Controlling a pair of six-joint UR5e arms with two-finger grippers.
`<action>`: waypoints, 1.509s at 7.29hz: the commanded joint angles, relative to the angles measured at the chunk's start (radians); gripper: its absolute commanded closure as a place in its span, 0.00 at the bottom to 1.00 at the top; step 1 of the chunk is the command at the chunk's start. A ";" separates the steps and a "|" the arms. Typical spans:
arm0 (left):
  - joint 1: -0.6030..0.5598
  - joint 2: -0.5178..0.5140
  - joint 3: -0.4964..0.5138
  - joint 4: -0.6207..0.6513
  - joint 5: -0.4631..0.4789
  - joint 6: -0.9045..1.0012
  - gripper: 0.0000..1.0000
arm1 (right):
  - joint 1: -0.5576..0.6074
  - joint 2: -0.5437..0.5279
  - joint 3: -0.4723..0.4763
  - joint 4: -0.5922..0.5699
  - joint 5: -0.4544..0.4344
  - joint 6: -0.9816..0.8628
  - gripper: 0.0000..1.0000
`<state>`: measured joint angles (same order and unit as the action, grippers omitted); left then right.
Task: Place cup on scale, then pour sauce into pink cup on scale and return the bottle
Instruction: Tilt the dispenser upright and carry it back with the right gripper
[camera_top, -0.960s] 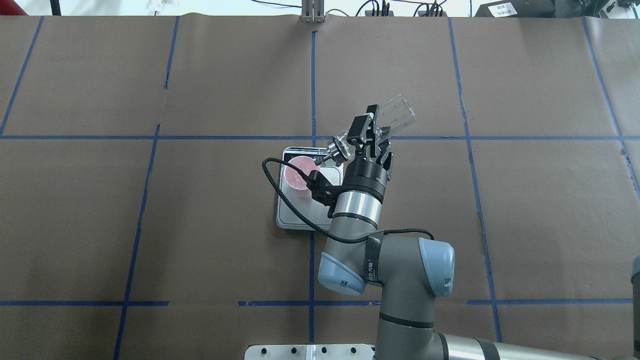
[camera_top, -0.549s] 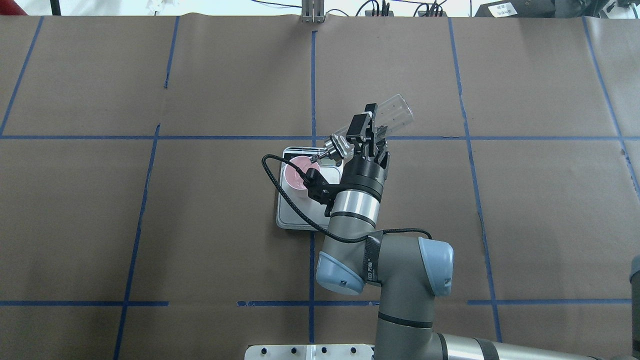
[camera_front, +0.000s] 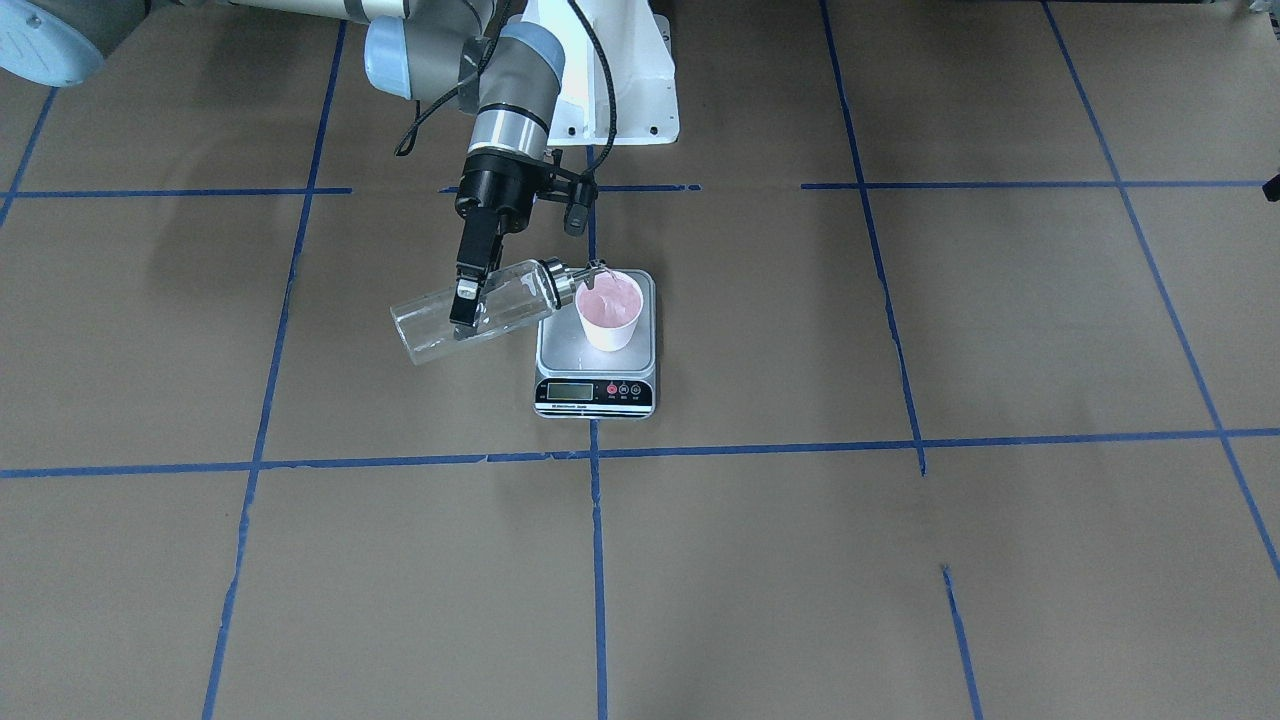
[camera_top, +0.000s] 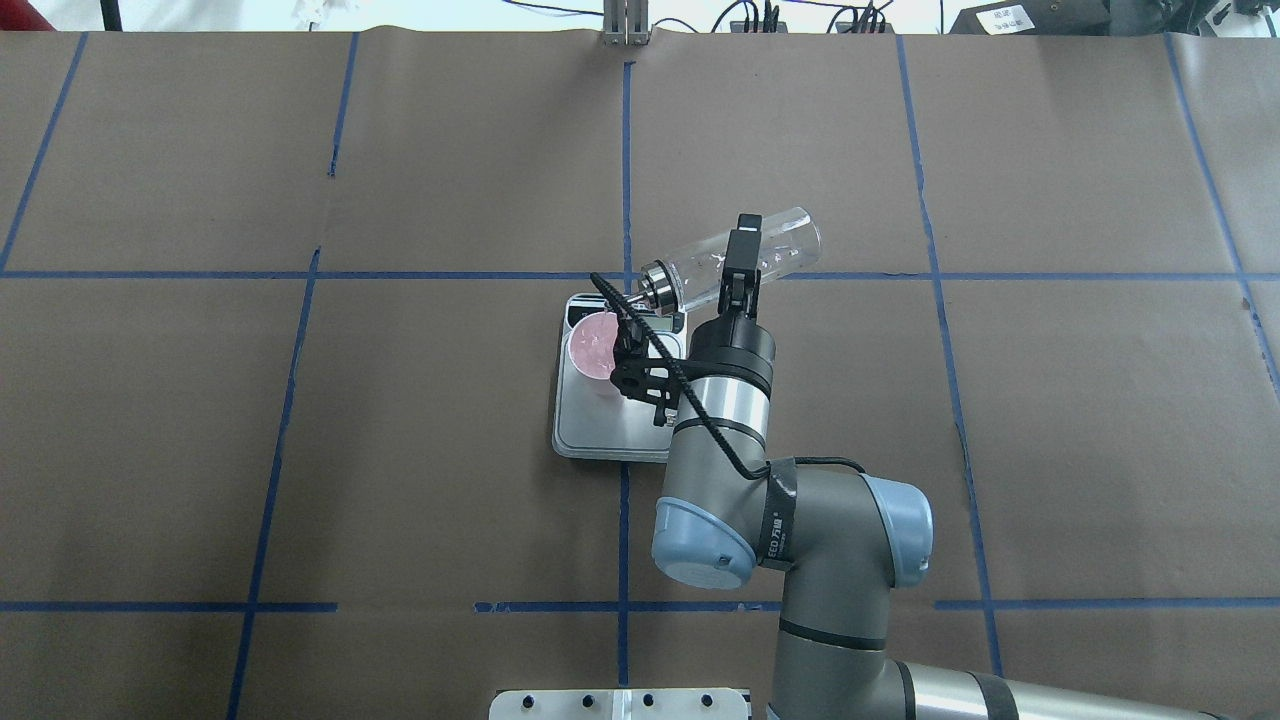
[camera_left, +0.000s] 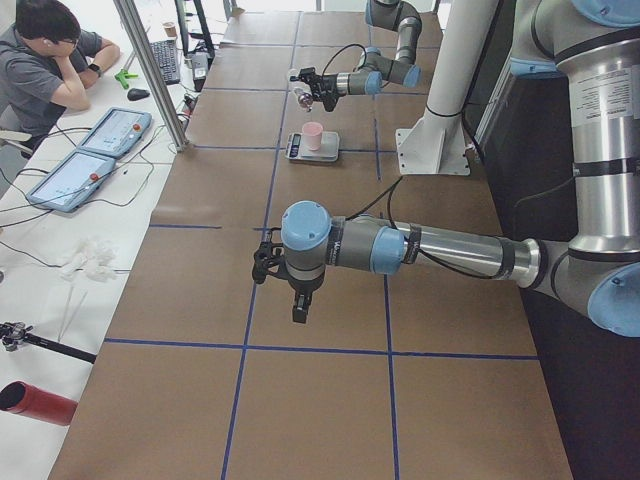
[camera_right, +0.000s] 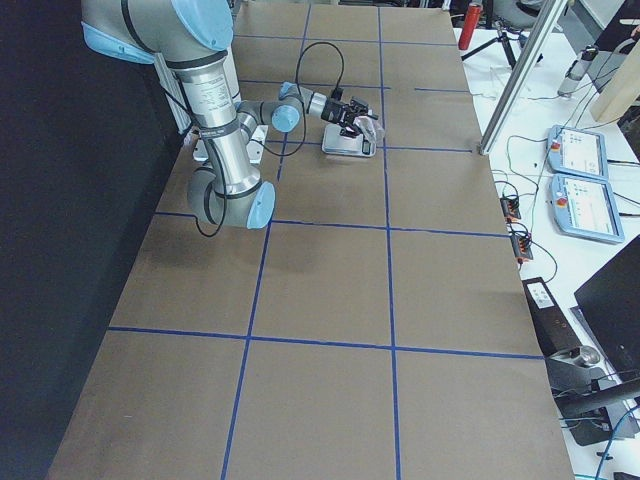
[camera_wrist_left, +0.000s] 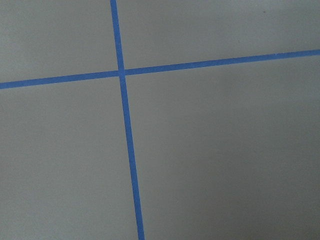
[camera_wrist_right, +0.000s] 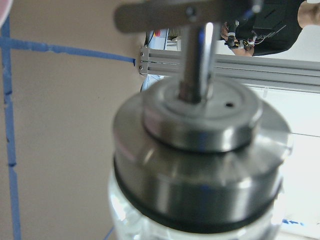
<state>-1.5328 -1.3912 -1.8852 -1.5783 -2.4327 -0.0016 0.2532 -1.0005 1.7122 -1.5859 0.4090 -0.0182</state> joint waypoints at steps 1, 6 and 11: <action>0.000 0.000 -0.002 0.000 -0.002 0.000 0.00 | 0.004 -0.006 0.004 0.165 0.091 0.149 1.00; 0.000 0.000 -0.008 -0.002 -0.003 0.000 0.00 | 0.031 -0.015 0.208 0.181 0.253 0.480 1.00; 0.000 0.000 -0.008 -0.003 -0.003 0.000 0.00 | 0.098 -0.144 0.351 0.188 0.491 0.939 1.00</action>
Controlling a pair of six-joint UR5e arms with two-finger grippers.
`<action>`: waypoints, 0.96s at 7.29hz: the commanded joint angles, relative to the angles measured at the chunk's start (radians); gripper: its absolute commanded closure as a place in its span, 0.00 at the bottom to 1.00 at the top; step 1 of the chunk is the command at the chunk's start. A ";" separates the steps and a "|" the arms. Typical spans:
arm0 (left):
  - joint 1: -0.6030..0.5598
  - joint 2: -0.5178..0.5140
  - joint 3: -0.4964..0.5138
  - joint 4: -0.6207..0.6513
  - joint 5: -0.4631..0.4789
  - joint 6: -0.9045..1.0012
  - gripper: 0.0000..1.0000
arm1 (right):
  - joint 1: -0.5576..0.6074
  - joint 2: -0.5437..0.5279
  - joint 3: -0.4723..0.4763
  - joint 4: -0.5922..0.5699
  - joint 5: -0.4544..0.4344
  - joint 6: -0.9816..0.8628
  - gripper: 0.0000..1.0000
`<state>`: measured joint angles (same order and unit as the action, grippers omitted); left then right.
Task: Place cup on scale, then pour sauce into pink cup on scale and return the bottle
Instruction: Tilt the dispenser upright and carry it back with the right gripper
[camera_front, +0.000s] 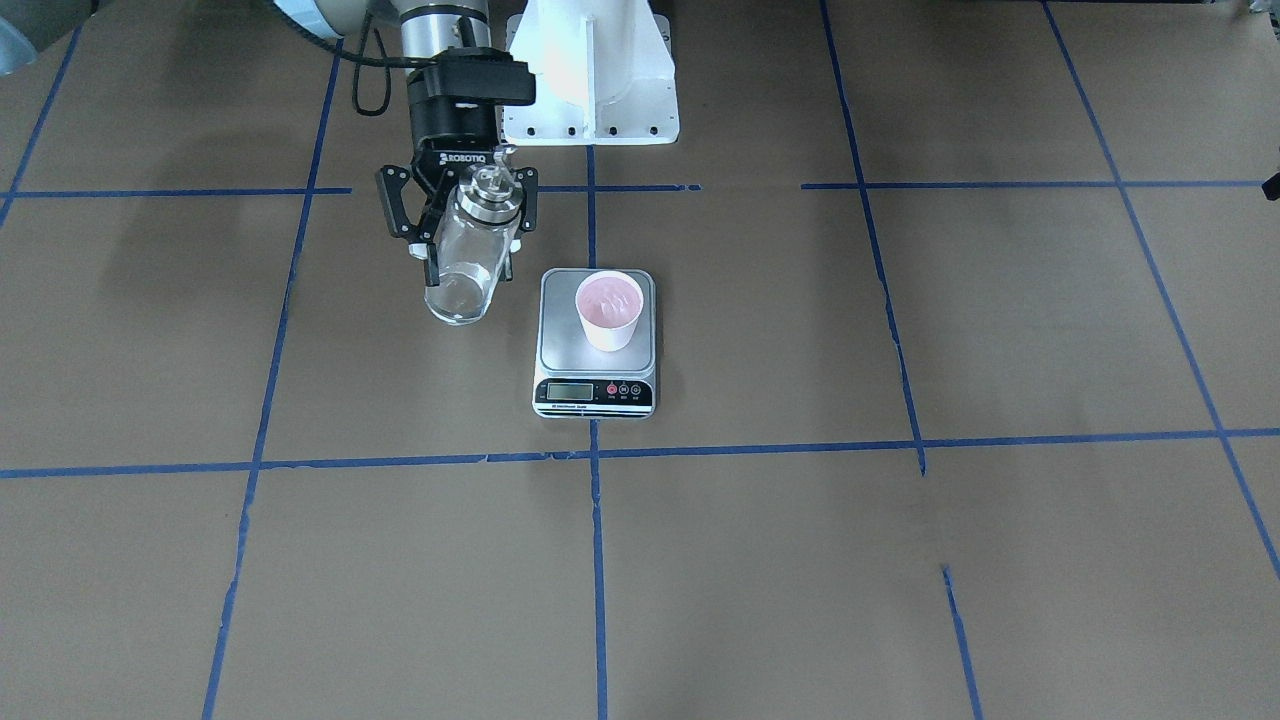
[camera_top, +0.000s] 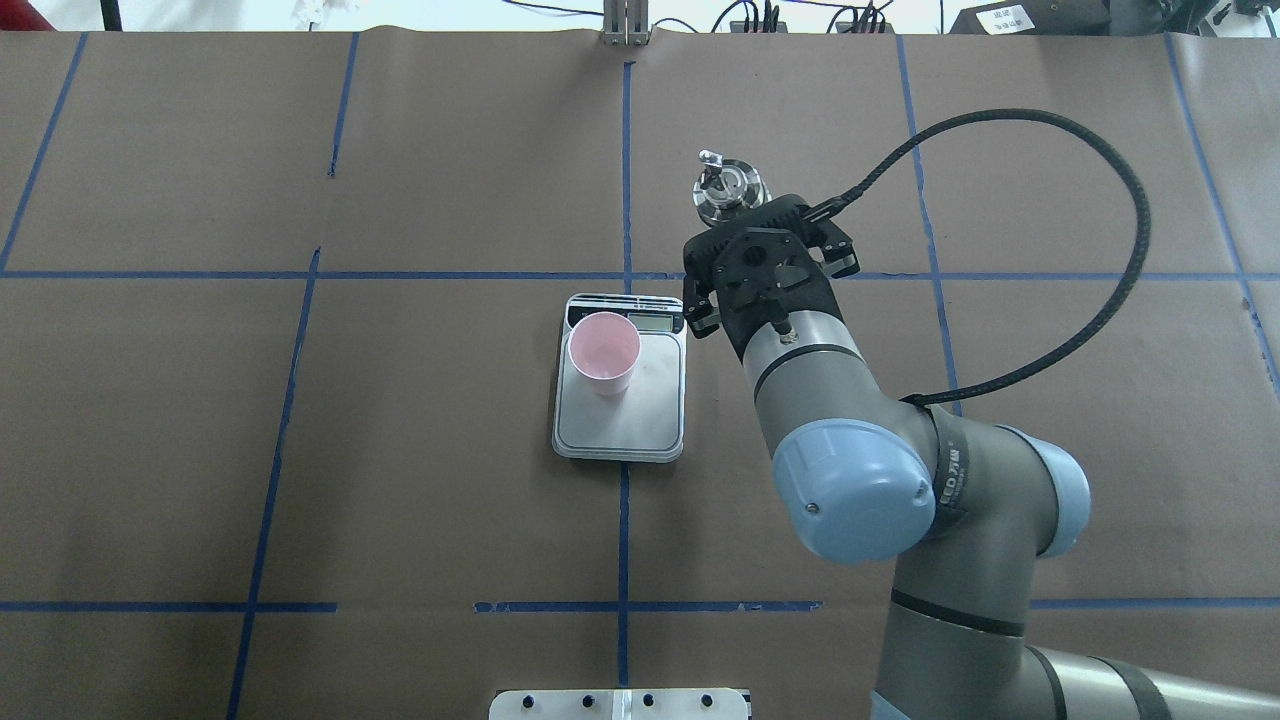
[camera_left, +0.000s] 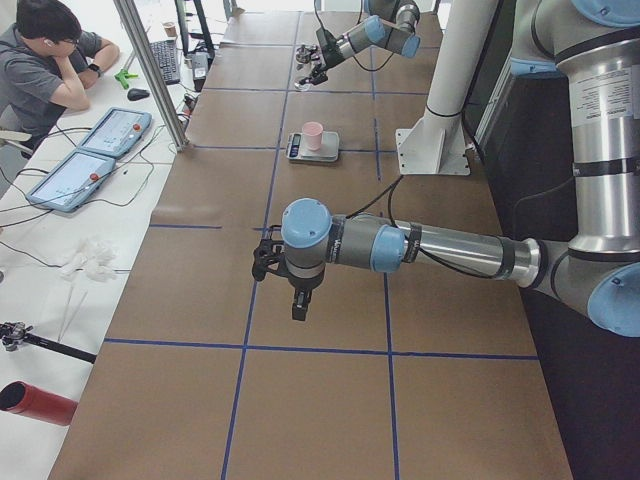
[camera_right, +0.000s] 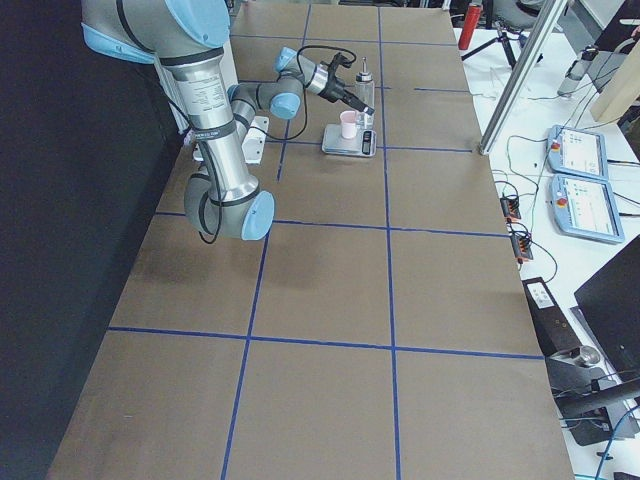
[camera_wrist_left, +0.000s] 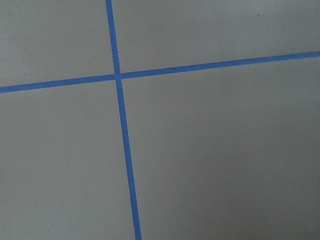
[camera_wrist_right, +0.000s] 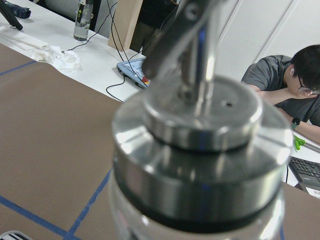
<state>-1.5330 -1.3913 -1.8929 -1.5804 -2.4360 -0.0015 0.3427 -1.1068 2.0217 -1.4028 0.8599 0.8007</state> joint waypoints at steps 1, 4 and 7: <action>0.001 0.000 0.000 -0.001 0.000 0.003 0.00 | 0.013 -0.060 0.043 0.005 0.079 0.150 1.00; -0.001 0.002 0.014 0.005 0.009 0.000 0.00 | 0.041 -0.253 0.063 0.181 0.123 0.166 1.00; -0.001 0.002 0.012 0.003 0.011 0.003 0.00 | 0.056 -0.402 0.046 0.382 0.171 0.241 1.00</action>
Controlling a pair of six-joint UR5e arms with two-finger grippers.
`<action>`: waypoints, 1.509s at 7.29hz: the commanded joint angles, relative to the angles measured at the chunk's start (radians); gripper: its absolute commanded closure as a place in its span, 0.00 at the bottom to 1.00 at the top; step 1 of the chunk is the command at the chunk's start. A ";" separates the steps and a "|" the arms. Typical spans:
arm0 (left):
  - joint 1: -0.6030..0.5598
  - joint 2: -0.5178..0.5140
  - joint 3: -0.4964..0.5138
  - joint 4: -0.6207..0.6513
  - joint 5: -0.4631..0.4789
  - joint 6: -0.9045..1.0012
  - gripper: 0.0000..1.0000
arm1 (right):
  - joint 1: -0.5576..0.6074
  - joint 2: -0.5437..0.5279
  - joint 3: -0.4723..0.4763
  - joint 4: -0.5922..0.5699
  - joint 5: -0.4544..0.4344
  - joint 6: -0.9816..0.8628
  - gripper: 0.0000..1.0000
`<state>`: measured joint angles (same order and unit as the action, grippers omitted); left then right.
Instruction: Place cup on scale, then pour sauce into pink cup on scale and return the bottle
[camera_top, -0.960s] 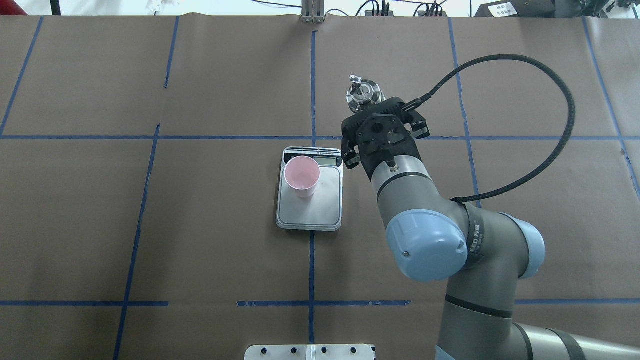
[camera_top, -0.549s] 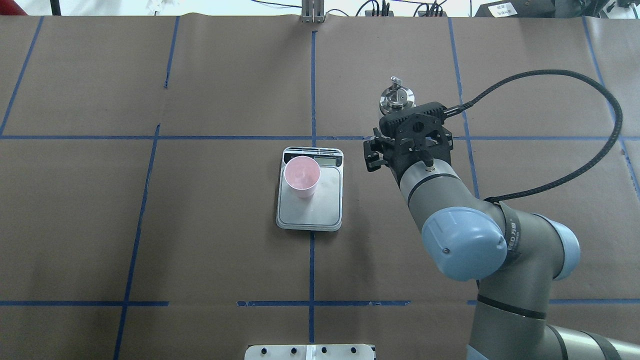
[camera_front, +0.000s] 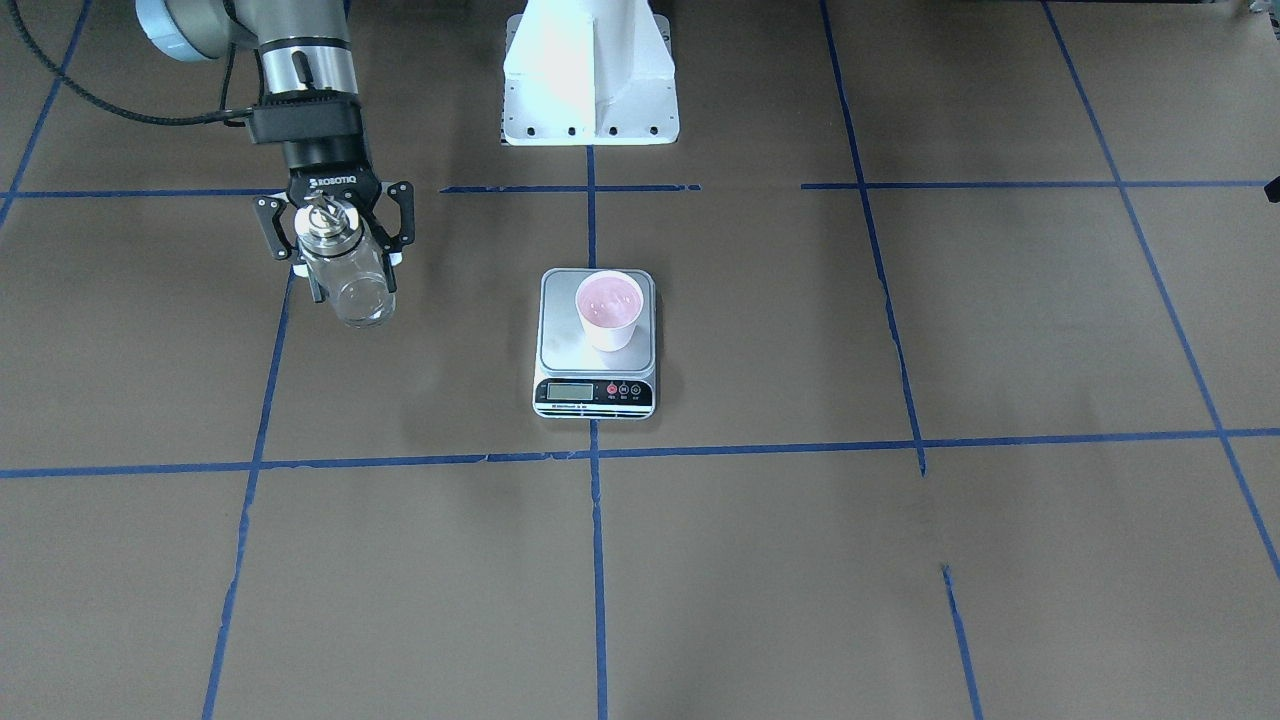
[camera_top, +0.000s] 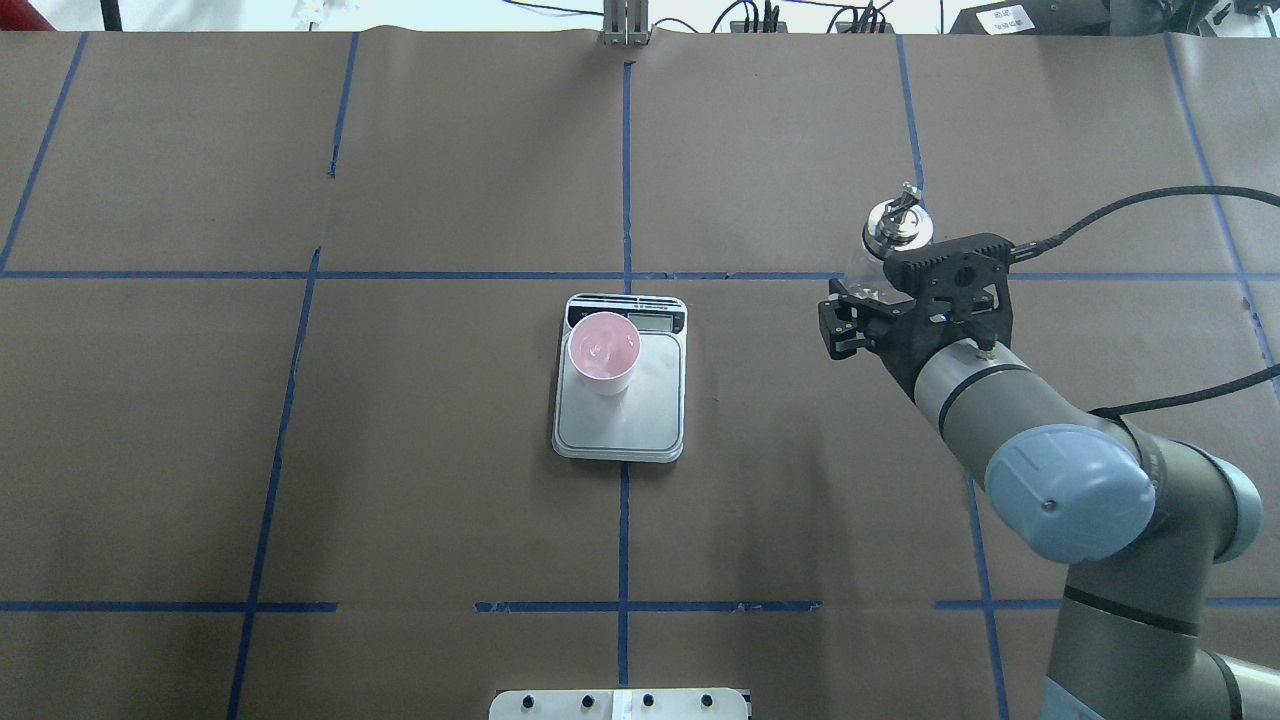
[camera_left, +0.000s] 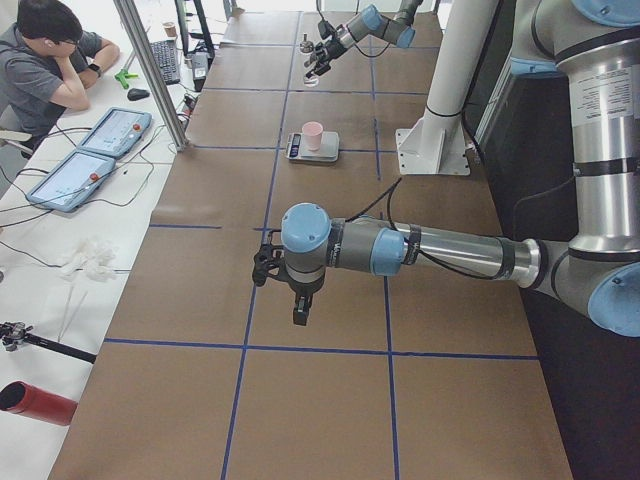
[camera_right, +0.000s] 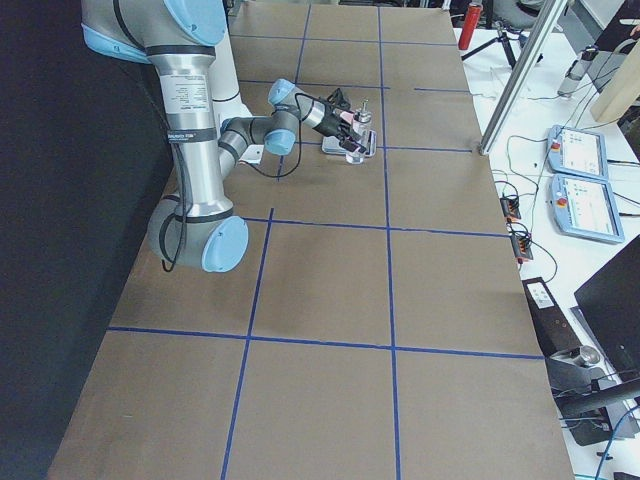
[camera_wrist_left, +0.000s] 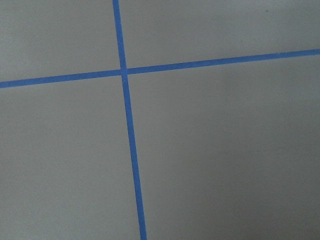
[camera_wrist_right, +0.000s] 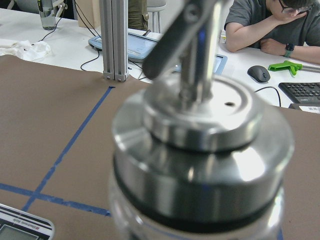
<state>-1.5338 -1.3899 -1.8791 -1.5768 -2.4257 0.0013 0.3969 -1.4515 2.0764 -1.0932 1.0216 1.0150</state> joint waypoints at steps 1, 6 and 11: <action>0.000 0.000 -0.002 0.000 0.000 0.000 0.00 | 0.000 -0.069 -0.060 0.114 0.008 0.030 1.00; 0.000 0.000 -0.006 -0.003 -0.001 0.000 0.00 | -0.001 -0.147 -0.269 0.415 -0.038 0.070 1.00; 0.001 0.000 -0.005 -0.003 -0.001 0.000 0.00 | -0.030 -0.136 -0.311 0.421 -0.097 0.069 0.72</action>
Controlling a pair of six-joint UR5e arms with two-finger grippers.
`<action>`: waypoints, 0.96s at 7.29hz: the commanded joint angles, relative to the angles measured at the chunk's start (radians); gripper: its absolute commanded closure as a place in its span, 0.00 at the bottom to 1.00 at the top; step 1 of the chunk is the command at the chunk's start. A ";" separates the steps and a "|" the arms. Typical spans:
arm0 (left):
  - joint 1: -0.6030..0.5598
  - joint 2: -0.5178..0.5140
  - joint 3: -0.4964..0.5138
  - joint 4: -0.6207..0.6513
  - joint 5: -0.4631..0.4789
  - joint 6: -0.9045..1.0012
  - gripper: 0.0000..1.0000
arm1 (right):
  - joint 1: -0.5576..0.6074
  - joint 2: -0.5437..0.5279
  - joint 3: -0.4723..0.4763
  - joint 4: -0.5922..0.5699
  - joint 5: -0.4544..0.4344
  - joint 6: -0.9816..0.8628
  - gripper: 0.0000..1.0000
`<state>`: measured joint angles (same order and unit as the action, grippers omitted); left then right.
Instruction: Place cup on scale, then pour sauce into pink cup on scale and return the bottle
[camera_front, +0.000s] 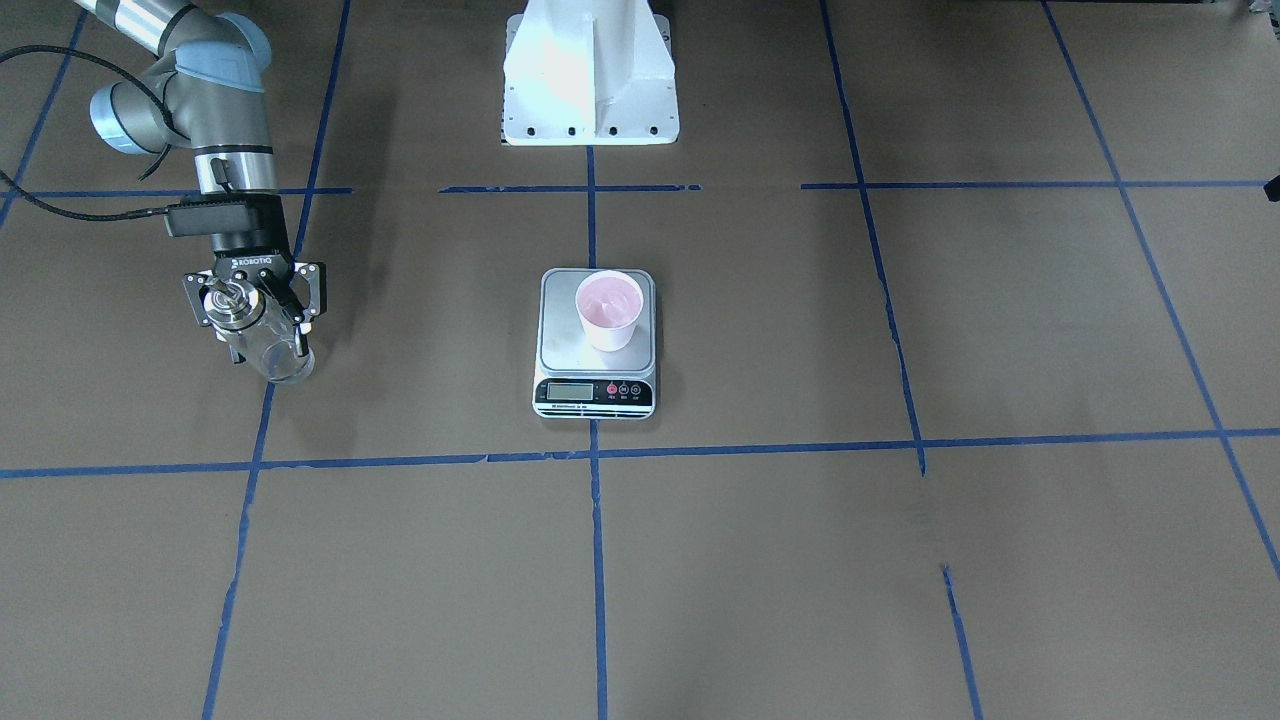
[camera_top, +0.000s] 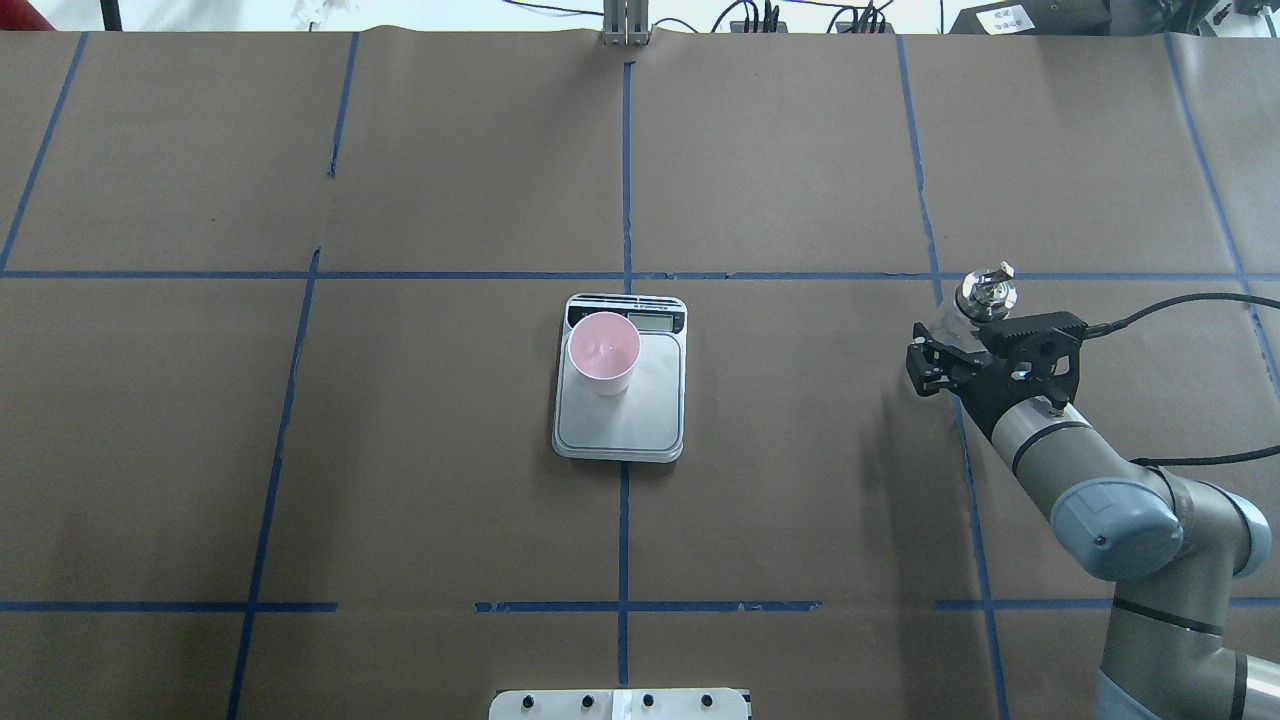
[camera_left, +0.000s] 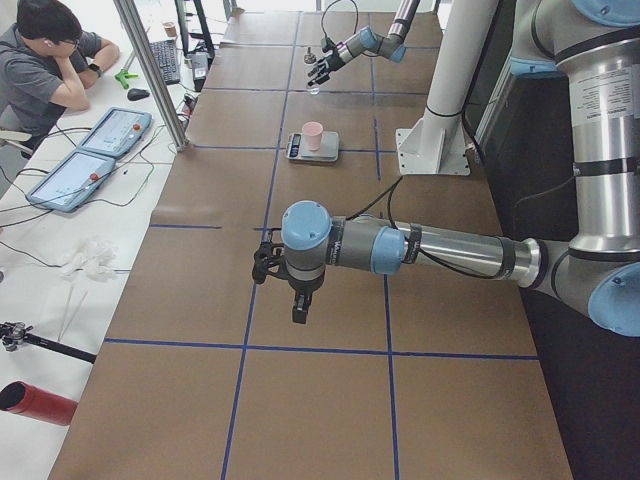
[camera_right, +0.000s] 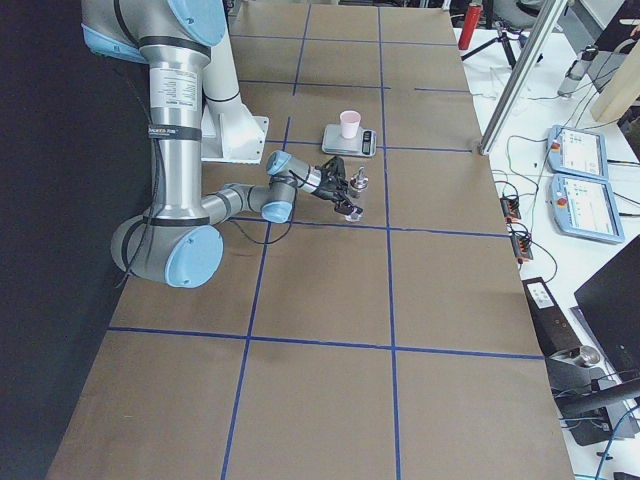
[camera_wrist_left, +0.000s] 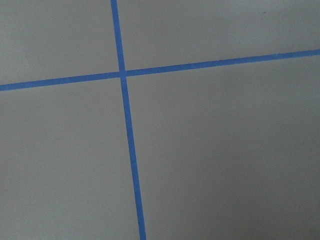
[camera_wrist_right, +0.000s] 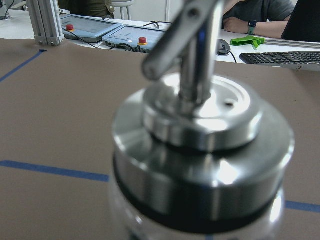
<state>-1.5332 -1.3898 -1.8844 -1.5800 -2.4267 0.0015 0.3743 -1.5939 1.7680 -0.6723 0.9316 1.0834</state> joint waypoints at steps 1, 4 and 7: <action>0.001 0.000 0.002 0.000 0.000 0.000 0.00 | -0.009 0.006 -0.002 0.000 -0.007 0.001 0.67; 0.001 0.000 0.004 0.000 0.000 0.002 0.00 | -0.012 0.006 -0.002 0.002 -0.007 0.001 0.29; -0.001 0.000 0.004 0.000 0.000 0.002 0.00 | -0.014 0.006 -0.001 0.002 -0.007 0.001 0.02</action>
<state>-1.5326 -1.3898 -1.8807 -1.5800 -2.4268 0.0030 0.3608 -1.5876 1.7665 -0.6707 0.9250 1.0841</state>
